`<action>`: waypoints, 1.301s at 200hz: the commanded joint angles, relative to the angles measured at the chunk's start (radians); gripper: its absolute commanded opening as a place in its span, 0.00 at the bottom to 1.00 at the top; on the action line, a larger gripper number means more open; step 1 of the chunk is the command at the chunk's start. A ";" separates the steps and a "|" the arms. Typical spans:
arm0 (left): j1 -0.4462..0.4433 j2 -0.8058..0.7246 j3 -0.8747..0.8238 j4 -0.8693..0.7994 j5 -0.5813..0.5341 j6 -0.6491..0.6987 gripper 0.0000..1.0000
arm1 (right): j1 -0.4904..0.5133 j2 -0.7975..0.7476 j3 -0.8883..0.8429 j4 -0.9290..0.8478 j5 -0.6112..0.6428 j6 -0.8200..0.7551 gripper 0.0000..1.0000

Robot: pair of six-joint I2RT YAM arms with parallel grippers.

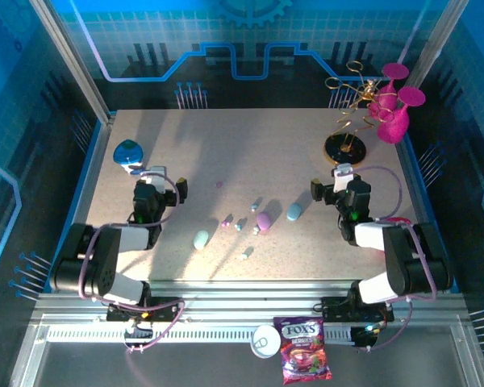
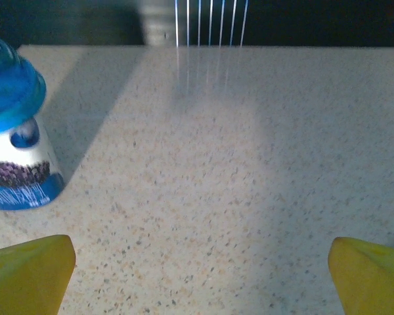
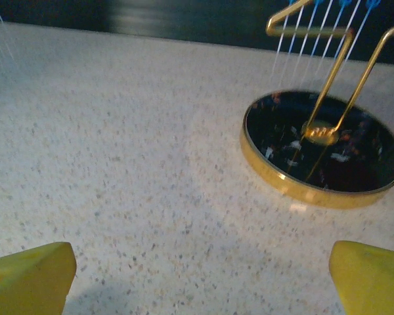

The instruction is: Insert the wireless bluetooth earbuds into the charging case

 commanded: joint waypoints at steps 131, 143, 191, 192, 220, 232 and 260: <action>-0.397 -0.395 0.228 -0.573 0.024 -0.074 0.99 | 0.636 -0.406 0.225 -0.837 0.262 0.336 1.00; -0.399 -0.408 0.232 -0.597 0.034 -0.077 0.99 | 0.701 -0.381 0.220 -0.838 0.294 0.365 1.00; -0.399 -0.417 0.228 -0.612 0.018 -0.058 0.99 | 0.790 -0.209 0.209 -0.814 0.280 0.461 0.98; -0.399 -0.416 0.229 -0.613 0.017 -0.057 0.99 | 0.790 -0.205 0.209 -0.814 0.279 0.463 0.98; -0.399 -0.397 0.248 -0.622 0.023 -0.046 0.99 | 0.790 -0.112 0.231 -0.805 0.260 0.499 0.90; -0.399 -0.393 0.247 -0.616 0.025 -0.046 1.00 | 0.790 -0.078 0.240 -0.799 0.260 0.514 0.87; -0.399 -0.387 0.242 -0.615 0.024 -0.049 0.99 | 0.782 -0.003 0.281 -0.825 0.258 0.542 0.78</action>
